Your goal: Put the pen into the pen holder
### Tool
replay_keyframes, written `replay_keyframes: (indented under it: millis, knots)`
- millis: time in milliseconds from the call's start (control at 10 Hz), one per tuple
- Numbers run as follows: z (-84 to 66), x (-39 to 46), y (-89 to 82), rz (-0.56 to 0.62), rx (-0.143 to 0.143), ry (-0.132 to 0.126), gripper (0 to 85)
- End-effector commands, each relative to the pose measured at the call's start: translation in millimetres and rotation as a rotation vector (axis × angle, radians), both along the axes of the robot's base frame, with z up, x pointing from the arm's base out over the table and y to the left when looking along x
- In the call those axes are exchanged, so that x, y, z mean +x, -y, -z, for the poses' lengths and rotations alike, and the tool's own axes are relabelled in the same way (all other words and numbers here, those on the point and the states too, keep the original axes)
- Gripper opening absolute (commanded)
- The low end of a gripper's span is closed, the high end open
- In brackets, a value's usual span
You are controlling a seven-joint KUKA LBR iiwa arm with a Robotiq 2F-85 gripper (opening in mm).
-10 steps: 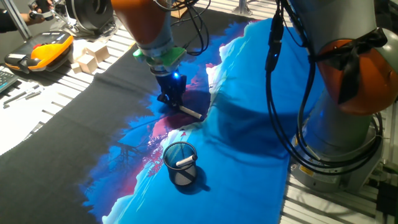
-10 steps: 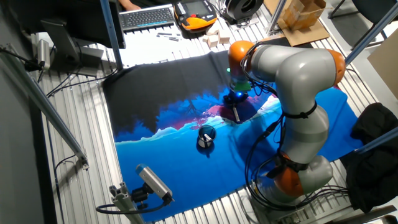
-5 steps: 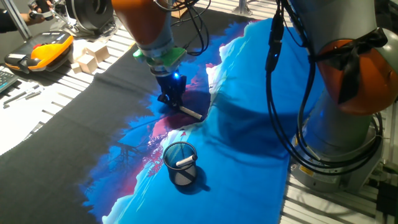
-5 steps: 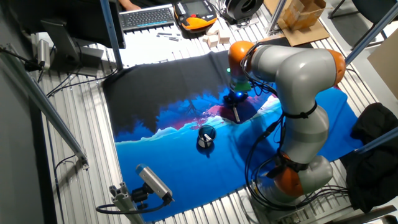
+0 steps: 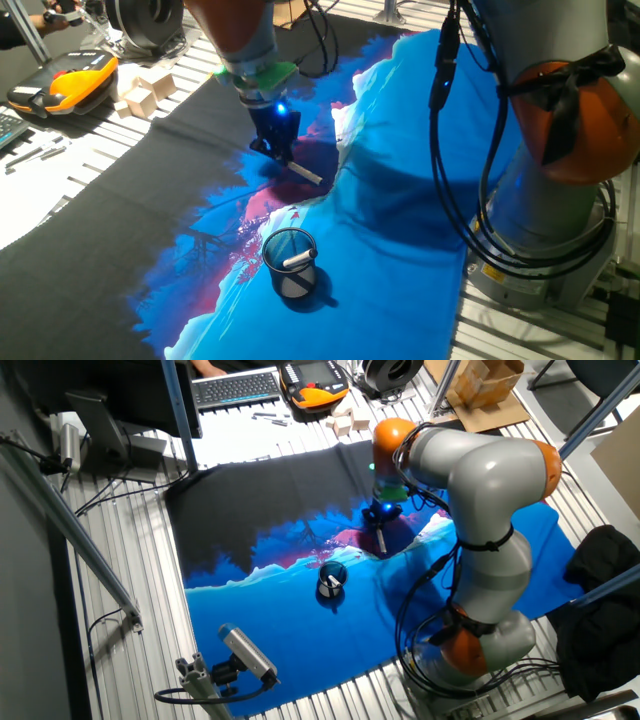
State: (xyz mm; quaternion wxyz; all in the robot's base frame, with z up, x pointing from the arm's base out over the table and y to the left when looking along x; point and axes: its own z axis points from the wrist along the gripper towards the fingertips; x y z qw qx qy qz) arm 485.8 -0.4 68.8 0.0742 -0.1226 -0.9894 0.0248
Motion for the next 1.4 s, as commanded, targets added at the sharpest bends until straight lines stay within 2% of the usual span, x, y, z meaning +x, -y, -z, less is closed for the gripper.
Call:
replay_keyframes:
  millis: [0,100,200,400,500,800,900,1200,1300]
  knots:
    - [-7.1,0.1,-2.3,0.018,-0.001,-0.002,0.0]
    - [-15.9,-0.1,-6.0,0.035,-0.018,-0.007,0.0]
    - [-24.7,-0.3,-10.1,0.070,-0.021,-0.012,0.0]
    - [-48.3,2.3,-18.1,0.134,0.009,-0.038,0.0]
    - [-59.7,4.6,-21.8,0.164,0.014,-0.042,0.0]
    - [-82.8,6.8,-33.8,0.247,0.007,-0.032,0.0]
    - [-86.5,5.3,-35.0,0.268,0.026,-0.031,0.0]
    - [-96.8,1.6,-46.3,0.372,0.033,-0.021,0.0]
    - [-99.5,-0.2,-48.9,0.404,0.046,-0.017,0.0]
